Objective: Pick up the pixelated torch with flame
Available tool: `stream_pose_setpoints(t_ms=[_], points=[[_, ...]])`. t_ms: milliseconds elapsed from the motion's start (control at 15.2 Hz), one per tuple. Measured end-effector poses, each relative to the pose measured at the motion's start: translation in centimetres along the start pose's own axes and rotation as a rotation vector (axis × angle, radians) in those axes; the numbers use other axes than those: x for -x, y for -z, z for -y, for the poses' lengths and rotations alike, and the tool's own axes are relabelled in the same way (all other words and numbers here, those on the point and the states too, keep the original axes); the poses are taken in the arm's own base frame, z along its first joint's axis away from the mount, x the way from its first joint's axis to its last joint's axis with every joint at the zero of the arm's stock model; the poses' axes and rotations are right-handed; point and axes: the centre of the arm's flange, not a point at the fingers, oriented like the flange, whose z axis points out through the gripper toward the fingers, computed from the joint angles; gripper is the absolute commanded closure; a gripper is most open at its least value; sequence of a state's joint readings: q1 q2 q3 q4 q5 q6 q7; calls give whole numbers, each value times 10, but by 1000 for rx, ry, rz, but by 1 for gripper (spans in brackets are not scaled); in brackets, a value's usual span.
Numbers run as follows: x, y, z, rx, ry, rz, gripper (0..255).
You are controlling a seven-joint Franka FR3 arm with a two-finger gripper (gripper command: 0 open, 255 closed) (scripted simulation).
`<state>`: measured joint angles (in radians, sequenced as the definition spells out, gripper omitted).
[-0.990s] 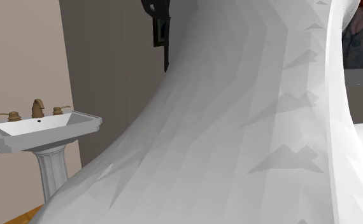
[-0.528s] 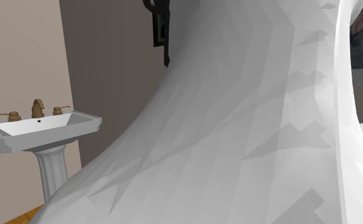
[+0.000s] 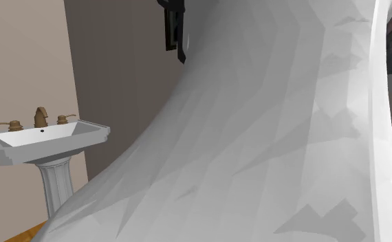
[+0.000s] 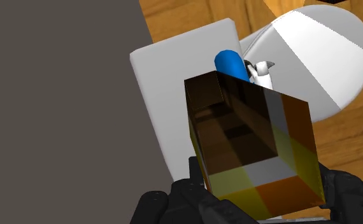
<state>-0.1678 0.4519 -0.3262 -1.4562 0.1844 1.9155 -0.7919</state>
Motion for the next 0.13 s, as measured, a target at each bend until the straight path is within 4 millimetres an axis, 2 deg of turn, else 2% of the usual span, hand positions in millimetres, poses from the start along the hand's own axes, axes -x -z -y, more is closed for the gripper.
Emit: stream_pose_setpoints(t_ms=[132], points=[[-1,9,1,0,0,0,255]])
